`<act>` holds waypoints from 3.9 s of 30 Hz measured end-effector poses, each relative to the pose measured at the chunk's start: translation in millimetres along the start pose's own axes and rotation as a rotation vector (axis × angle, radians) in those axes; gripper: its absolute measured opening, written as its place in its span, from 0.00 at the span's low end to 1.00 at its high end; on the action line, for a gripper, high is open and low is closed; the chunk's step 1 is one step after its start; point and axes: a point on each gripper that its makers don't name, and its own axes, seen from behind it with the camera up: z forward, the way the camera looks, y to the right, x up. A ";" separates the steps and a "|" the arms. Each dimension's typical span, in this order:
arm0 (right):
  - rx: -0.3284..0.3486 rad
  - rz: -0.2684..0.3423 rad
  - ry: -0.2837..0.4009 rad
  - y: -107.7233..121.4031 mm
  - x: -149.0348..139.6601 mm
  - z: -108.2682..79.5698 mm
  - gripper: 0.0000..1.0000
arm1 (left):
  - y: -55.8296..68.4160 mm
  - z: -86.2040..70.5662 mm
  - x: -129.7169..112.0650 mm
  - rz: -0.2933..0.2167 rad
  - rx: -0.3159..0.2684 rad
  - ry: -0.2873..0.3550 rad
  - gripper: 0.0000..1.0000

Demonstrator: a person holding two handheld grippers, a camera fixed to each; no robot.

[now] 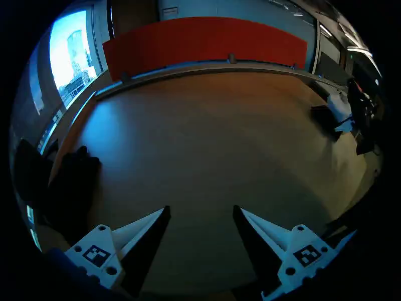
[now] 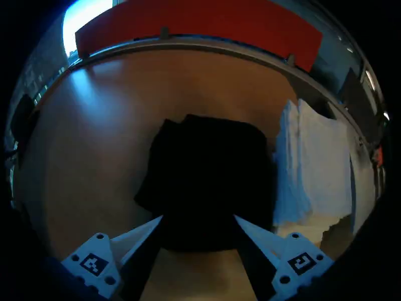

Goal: Fold towel

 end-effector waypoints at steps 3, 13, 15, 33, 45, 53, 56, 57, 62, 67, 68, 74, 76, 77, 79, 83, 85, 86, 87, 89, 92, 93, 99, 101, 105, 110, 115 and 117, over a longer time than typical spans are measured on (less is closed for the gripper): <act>0.002 0.017 0.029 -1.7 8.1 -6.4 0.88 | -1.6 1.4 2.1 -0.004 -0.002 0.004 0.92; -0.001 0.055 0.108 -5.8 27.0 -20.7 0.88 | -7.0 3.5 8.7 -0.014 0.001 0.017 0.92; -0.003 0.067 0.141 -7.6 33.9 -26.0 0.88 | -8.4 3.5 9.6 -0.018 0.003 0.021 0.92; -0.122 0.184 0.473 3.0 100.6 -85.2 0.88 | -14.3 2.8 18.8 -0.044 0.002 0.050 0.92; -0.207 0.198 0.694 12.2 152.1 -133.6 0.88 | -14.7 3.3 27.0 -0.044 -0.002 0.072 0.92; -0.267 0.203 0.831 15.6 184.7 -168.3 0.88 | -17.1 2.1 32.2 -0.059 -0.004 0.096 0.92; -0.267 0.194 0.851 10.5 192.2 -175.7 0.89 | -19.5 1.4 36.6 -0.065 -0.002 0.113 0.92; -0.266 0.191 0.856 8.7 194.3 -177.7 0.89 | -20.4 1.2 38.2 -0.067 -0.002 0.119 0.92; -0.255 0.176 0.874 -5.5 203.0 -185.0 0.89 | -26.5 -0.8 50.9 -0.077 0.004 0.161 0.92; -0.245 0.160 0.892 -22.4 212.6 -192.5 0.89 | -34.7 -3.9 67.0 -0.091 0.010 0.208 0.92; -0.243 0.157 0.894 -26.4 214.4 -193.2 0.89 | -37.0 -4.6 70.5 -0.094 0.012 0.219 0.92; -0.220 0.138 0.912 -55.4 226.7 -200.0 0.89 | -52.3 -12.2 93.7 -0.098 0.039 0.298 0.92; -0.211 0.129 0.916 -66.1 230.9 -202.2 0.89 | -56.8 -15.5 103.3 -0.093 0.047 0.330 0.92; -0.206 0.123 0.917 -71.9 233.4 -203.3 0.89 | -59.4 -17.2 108.8 -0.090 0.053 0.347 0.92; -0.199 0.116 0.918 -81.9 237.4 -204.8 0.89 | -63.8 -19.3 118.3 -0.085 0.061 0.375 0.92; -0.181 0.102 0.922 -101.7 243.7 -204.8 0.89 | -71.3 -21.7 136.9 -0.086 0.070 0.424 0.92; -0.172 0.097 0.922 -109.3 245.7 -204.7 0.89 | -75.0 -22.8 145.4 -0.091 0.072 0.446 0.92; -0.168 0.096 0.921 -112.8 246.6 -205.1 0.89 | -77.6 -23.5 150.3 -0.095 0.075 0.460 0.92; -0.165 0.094 0.920 -116.0 247.4 -205.5 0.89 | -79.9 -24.2 154.6 -0.099 0.077 0.472 0.92; -0.163 0.094 0.925 -122.0 249.7 -206.5 0.89 | -85.4 -25.4 164.1 -0.108 0.084 0.497 0.92; -0.153 0.093 0.934 -132.3 253.8 -208.7 0.89 | -93.5 -27.7 178.9 -0.123 0.095 0.535 0.92; -0.150 0.093 0.937 -135.9 255.2 -209.6 0.89 | -96.2 -28.5 183.7 -0.128 0.100 0.548 0.92; -0.125 0.099 0.945 -158.7 262.7 -213.2 0.89 | -107.6 -34.7 212.7 -0.144 0.116 0.621 0.92; -0.121 0.104 0.950 -165.1 265.7 -214.9 0.89 | -111.4 -37.6 221.2 -0.145 0.125 0.644 0.92; -0.115 0.117 0.965 -175.9 272.0 -219.7 0.89 | -117.5 -43.1 235.4 -0.151 0.142 0.685 0.92; -0.115 0.130 0.970 -181.0 275.5 -220.6 0.89 | -120.1 -46.3 247.4 -0.165 0.142 0.721 0.92; -0.125 0.136 0.971 -181.2 278.2 -224.6 0.89 | -123.6 -50.0 254.4 -0.170 0.156 0.749 0.92; -0.129 0.132 0.975 -183.0 280.6 -228.8 0.89 | -124.2 -52.1 257.1 -0.169 0.162 0.758 0.92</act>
